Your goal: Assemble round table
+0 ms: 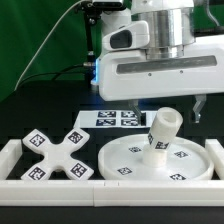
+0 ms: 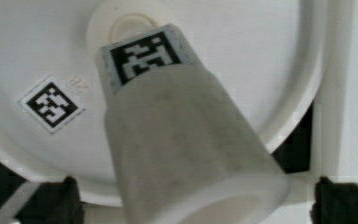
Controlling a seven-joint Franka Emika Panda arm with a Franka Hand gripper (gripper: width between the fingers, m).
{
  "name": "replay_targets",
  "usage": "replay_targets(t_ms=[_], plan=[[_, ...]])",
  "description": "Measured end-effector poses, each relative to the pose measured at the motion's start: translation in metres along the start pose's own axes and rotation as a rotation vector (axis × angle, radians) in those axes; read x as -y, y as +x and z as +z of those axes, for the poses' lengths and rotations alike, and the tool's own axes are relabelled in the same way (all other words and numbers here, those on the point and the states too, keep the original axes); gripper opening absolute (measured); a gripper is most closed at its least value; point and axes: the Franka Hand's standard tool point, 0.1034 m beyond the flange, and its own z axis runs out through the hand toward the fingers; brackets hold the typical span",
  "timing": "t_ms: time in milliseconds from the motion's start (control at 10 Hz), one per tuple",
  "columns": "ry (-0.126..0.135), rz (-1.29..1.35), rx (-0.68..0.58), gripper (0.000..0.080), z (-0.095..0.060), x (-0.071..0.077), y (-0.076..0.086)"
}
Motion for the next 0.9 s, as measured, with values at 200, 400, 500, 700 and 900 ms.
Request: replay_targets(t_ms=[200,400,500,700,900], plan=[[0.000,0.009,0.013,0.0649,0.001,-0.001,-0.001],[-0.003,0.033,0.049,0.0649,0.004,0.000,-0.001],[-0.003,0.050,0.049,0.0649,0.004,0.000,-0.001],[-0.007,0.052,0.048,0.0649,0.008,-0.005,-0.006],[-0.013,0.055,0.058,0.0649,0.016,-0.009,-0.016]])
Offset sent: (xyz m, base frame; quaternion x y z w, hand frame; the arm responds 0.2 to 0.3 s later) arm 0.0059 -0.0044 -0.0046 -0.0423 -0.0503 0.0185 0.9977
